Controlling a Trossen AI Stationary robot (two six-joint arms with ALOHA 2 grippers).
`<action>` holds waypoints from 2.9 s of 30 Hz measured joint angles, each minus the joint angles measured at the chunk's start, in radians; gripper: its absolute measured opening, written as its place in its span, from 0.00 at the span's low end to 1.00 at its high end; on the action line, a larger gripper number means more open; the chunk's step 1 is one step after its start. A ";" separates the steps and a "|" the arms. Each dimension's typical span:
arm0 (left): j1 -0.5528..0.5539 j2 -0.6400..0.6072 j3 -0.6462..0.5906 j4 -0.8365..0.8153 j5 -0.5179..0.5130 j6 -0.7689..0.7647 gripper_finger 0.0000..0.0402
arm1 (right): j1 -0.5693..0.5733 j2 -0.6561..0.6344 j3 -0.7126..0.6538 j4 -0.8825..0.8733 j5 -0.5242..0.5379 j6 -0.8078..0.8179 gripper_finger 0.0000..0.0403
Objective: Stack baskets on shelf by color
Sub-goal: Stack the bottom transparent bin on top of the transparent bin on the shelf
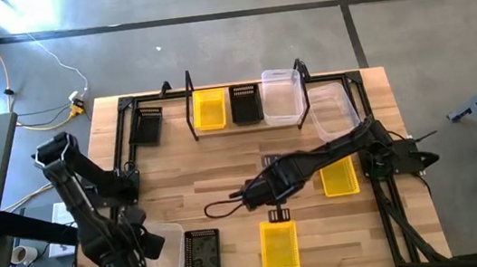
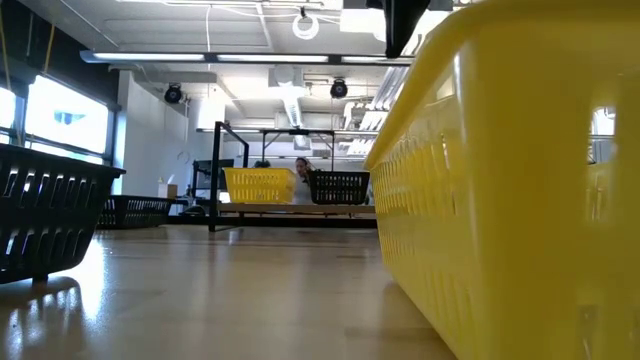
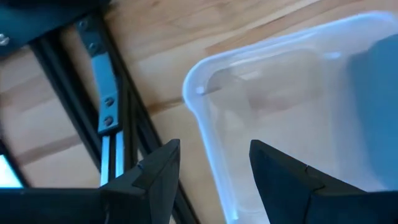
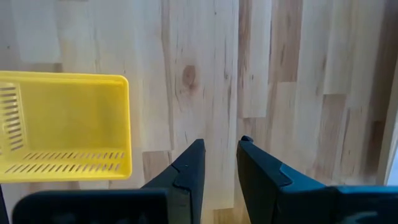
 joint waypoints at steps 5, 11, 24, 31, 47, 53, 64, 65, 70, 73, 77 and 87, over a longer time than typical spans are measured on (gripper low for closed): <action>0.001 0.061 0.000 0.001 0.017 -0.006 0.46 | 0.004 0.000 0.000 0.000 0.000 0.002 0.20; 0.001 0.132 0.000 0.002 0.106 -0.017 0.46 | 0.004 0.000 0.000 0.000 0.000 0.003 0.20; 0.006 0.297 0.000 0.138 0.191 -0.012 0.36 | 0.004 0.000 0.000 0.000 0.000 -0.025 0.20; 0.017 0.337 0.000 0.145 0.201 0.022 0.34 | 0.004 0.000 0.000 0.000 -0.001 -0.028 0.20; 0.040 0.347 -0.005 0.171 0.190 0.045 0.19 | 0.004 0.000 0.000 -0.012 -0.003 -0.020 0.20; 0.040 0.347 -0.005 0.167 0.182 0.030 0.03 | 0.014 0.000 0.000 -0.015 -0.002 -0.020 0.20; 0.067 0.288 -0.005 0.142 0.177 0.007 0.01 | 0.044 0.000 0.000 -0.015 0.007 -0.028 0.20; 0.071 0.269 -0.005 0.128 0.177 0.008 0.00 | 0.047 0.000 0.000 -0.015 0.008 -0.028 0.20; 0.091 0.171 -0.005 0.051 0.168 0.013 0.00 | 0.057 0.000 0.000 -0.015 0.015 -0.028 0.20; 0.113 0.109 -0.005 -0.009 0.138 0.014 0.00 | 0.063 0.000 0.000 -0.015 0.037 -0.028 0.20; 0.159 0.024 -0.005 -0.067 0.080 0.023 0.00 | 0.068 0.000 0.000 -0.015 0.043 -0.028 0.20; 0.306 -0.131 -0.005 -0.117 -0.243 0.061 0.00 | 0.067 0.000 -0.001 0.066 0.050 -0.105 0.20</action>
